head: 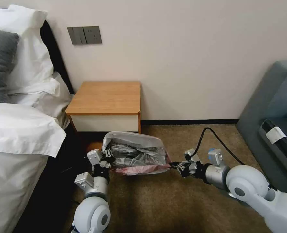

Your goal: Pick up the garbage bag from the table and place it over the trash can.

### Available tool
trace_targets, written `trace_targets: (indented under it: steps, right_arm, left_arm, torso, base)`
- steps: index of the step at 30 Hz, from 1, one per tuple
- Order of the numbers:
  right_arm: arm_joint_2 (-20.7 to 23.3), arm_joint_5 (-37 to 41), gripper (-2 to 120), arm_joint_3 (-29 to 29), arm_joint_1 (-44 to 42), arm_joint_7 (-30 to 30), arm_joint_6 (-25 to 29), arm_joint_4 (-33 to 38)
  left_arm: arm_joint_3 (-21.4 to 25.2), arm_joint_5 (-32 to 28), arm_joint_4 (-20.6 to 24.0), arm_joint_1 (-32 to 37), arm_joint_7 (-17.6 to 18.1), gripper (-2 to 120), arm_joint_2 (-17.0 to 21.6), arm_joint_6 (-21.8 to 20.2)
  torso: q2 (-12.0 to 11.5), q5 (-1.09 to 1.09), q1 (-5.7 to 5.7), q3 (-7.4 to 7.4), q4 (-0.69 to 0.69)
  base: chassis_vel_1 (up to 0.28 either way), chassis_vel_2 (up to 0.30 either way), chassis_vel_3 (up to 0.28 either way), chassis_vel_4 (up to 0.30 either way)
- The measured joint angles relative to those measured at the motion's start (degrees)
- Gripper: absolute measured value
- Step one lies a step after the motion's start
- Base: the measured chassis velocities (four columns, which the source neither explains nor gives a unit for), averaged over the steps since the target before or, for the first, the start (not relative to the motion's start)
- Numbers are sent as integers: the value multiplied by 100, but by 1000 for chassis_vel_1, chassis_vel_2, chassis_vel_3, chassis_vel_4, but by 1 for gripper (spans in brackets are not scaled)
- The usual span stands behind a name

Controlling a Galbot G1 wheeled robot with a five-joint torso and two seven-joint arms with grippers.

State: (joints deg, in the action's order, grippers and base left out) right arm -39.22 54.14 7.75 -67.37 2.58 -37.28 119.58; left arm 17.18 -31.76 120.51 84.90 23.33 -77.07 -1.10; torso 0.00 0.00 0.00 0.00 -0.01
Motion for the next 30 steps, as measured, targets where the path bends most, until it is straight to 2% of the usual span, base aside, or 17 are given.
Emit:
trace_targets:
  steps: [15, 30]
  right_arm:
    - [-461, -510, 0, -760, 601, 58, 392, -675]
    - [-712, -782, 0, -950, 823, 67, 737, -1269]
  left_arm:
    - [23, -285, 102, 19, 51, 7, 18, -126]
    - [8, -307, 130, 46, 47, 7, 5, -165]
  torso:
    - [0, 0, 0, 1, 1]
    - [0, 0, 0, 0, 1]
  base:
    - [0, 0, 0, 0]
    - [0, 0, 0, 0]
